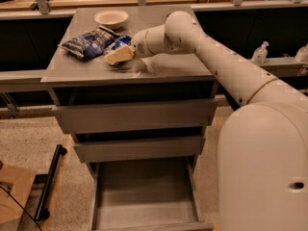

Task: Place pepsi can into bottom drawer

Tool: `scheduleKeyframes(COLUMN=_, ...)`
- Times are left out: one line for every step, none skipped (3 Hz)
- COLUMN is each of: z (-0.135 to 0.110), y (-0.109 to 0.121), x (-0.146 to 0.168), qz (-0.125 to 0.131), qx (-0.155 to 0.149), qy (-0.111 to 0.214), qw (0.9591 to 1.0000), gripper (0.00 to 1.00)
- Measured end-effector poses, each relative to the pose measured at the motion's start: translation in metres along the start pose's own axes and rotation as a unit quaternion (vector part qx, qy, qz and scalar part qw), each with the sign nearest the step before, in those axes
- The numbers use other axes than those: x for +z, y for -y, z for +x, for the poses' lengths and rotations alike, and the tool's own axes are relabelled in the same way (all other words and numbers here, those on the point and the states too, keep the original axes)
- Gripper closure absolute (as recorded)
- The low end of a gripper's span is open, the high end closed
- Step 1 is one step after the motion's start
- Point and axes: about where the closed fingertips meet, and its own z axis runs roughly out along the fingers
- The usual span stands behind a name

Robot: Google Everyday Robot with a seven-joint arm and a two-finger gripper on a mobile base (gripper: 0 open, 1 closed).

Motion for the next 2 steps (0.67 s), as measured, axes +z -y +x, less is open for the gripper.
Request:
scheduleKeyframes(z=-0.007, y=0.003, x=-0.017, qz=0.017, qx=-0.011, qy=0.006, qw=0.9998, gripper=0.65)
scheduleKeyframes(z=-0.016, y=0.000, x=-0.051, qz=0.028, qx=-0.026, qy=0.017, qw=0.9991, gripper=0.87)
